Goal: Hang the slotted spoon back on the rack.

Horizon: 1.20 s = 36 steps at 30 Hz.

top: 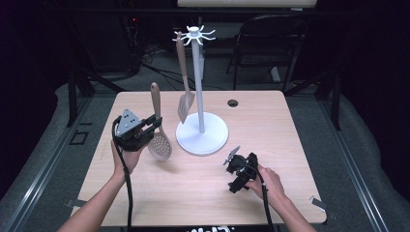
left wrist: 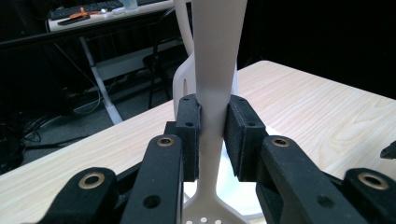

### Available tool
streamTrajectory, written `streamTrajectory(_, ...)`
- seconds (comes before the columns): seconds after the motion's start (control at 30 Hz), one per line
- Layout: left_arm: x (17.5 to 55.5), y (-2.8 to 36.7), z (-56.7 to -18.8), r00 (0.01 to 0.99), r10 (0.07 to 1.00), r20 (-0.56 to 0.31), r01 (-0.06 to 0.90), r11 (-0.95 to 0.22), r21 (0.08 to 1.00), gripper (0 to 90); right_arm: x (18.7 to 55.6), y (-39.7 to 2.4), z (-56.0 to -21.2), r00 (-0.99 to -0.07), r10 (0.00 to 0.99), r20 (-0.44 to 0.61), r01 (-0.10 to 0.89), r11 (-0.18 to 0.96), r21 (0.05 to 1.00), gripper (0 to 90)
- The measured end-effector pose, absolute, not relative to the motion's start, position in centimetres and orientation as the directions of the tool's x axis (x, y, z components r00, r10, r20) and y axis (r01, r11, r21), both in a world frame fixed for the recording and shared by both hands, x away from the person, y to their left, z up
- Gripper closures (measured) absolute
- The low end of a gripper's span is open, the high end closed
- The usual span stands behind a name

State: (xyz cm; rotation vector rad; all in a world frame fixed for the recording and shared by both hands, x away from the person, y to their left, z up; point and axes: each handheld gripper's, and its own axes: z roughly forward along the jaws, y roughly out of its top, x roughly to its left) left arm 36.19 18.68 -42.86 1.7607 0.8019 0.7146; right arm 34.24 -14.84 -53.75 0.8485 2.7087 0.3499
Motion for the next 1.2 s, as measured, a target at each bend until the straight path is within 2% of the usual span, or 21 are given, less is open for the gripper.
streamTrajectory(1.2,39.0,14.7,-39.5,0.628,0.770,0.113,0.142,-0.256,0.956,76.3,34.2,-14.7,-53.6,-0.787,0.584,-0.198,0.520,0.801,0.297,6.9)
